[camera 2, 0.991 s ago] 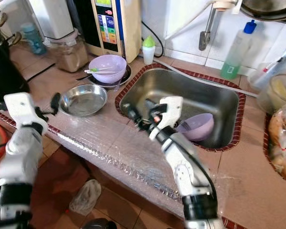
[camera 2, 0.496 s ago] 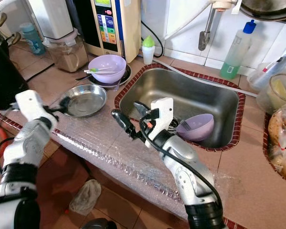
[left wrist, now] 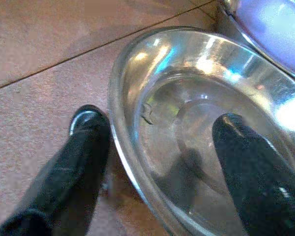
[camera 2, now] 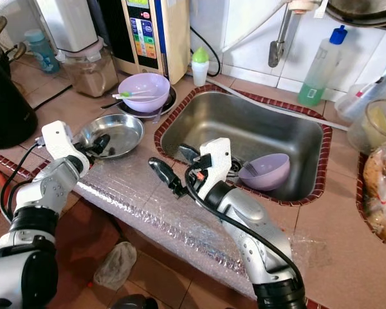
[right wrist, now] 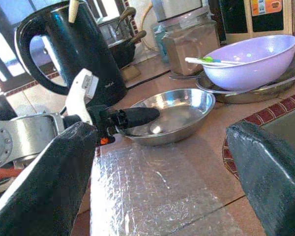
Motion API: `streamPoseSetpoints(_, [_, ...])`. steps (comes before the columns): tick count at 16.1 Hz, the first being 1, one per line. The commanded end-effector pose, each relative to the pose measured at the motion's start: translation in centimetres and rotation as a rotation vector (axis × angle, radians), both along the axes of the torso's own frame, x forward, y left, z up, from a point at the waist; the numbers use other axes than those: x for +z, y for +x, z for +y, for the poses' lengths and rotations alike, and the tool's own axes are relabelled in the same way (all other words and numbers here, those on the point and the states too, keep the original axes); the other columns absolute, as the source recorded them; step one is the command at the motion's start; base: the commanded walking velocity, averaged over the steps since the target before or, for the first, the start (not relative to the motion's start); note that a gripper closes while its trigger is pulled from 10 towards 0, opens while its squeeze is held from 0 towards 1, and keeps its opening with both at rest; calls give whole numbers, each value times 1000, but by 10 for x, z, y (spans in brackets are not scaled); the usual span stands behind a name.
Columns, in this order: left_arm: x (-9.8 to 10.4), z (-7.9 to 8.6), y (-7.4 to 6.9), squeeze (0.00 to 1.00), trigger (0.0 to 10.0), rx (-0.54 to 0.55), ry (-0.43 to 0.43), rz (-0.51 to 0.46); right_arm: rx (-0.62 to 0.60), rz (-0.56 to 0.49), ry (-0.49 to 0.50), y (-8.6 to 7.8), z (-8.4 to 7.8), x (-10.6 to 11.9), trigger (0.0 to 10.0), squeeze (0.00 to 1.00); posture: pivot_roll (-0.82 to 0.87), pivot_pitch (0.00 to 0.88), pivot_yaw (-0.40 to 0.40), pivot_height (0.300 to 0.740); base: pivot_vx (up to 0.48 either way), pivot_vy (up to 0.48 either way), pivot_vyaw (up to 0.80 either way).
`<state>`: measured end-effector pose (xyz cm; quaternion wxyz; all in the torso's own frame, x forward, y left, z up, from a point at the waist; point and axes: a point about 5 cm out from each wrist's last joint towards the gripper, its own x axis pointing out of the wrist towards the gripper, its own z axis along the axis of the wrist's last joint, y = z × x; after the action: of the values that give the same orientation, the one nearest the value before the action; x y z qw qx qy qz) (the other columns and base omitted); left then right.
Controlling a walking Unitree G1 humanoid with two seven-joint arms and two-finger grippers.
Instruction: Kitchen organization
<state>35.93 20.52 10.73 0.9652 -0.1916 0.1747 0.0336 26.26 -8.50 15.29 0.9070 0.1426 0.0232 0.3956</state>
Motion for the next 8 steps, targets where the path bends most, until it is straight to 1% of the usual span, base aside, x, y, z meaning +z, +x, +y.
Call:
streamPoseSetpoints(1, [-10, 3, -4, 0, 0, -2, -5, 62, 37, -4, -21, -4, 3, 2, 10000, 0, -42, 20, 83, 740, 0, 0, 0])
streamPoseSetpoints(2, [-12, 4, -4, 0, 0, 5, -15, 75, 40, 3, -44, -4, 2, -1, 10000, 0, -39, 18, 81, 740, 0, 0, 0])
streamPoseSetpoints(3, [-14, 7, -6, 0, 0, 7, -29, 88, 52, 6, -122, -4, 1, -8, 10000, 0, -38, 17, 79, 740, 0, 0, 0])
streamPoseSetpoints(4, [-15, 7, -7, 0, 0, 2, -31, 91, 60, 12, -148, -4, 0, -11, 10000, 0, -36, 17, 78, 740, 0, 0, 0])
streamPoseSetpoints(5, [-17, 8, -8, 0, 0, -3, -33, 97, 95, 6, -189, -6, 0, -16, 10000, 0, -33, 21, 75, 740, 0, 0, 0])
streamPoseSetpoints(7, [-20, 10, -12, 0, 0, -16, -37, 109, 83, -2, -226, -5, 0, -19, 10000, 0, -30, 21, 75, 740, 0, 0, 0])
streamPoseSetpoints(8, [-22, 14, -14, 0, 0, 7, -24, 112, 75, -22, -256, -5, 0, -20, 10000, 0, -30, 21, 75, 740, 0, 0, 0])
